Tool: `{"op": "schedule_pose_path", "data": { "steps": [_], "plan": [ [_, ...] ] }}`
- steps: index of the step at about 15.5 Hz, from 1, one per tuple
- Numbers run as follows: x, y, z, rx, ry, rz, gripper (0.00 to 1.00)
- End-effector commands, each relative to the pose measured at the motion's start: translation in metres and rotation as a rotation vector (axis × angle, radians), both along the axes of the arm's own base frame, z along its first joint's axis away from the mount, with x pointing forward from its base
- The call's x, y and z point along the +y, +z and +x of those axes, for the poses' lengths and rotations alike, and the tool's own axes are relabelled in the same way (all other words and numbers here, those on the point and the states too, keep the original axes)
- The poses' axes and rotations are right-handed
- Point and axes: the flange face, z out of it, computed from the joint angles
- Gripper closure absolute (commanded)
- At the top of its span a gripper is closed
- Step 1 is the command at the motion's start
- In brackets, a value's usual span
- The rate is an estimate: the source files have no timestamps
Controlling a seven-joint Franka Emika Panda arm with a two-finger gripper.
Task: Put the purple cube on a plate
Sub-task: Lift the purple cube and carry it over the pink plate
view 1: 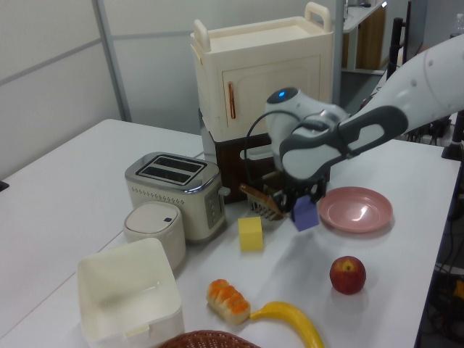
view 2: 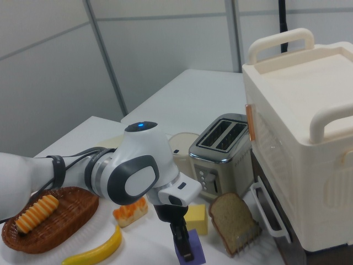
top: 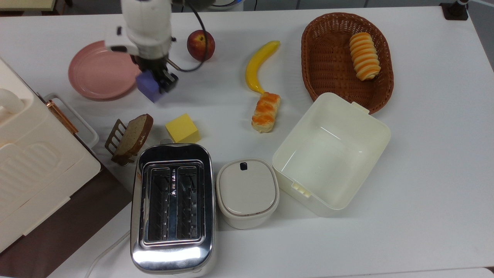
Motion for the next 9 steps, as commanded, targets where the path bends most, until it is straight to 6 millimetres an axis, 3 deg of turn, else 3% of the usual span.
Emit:
{"op": "schedule_pose_path", "data": {
  "steps": [1,4,9],
  "plan": [
    [-0.040,0.027,-0.028,0.037,0.010,-0.020,0.87],
    [-0.089,0.035,-0.046,0.043,-0.002,-0.019,0.86],
    [-0.148,0.023,-0.071,0.091,0.038,-0.002,0.86]
  ]
}}
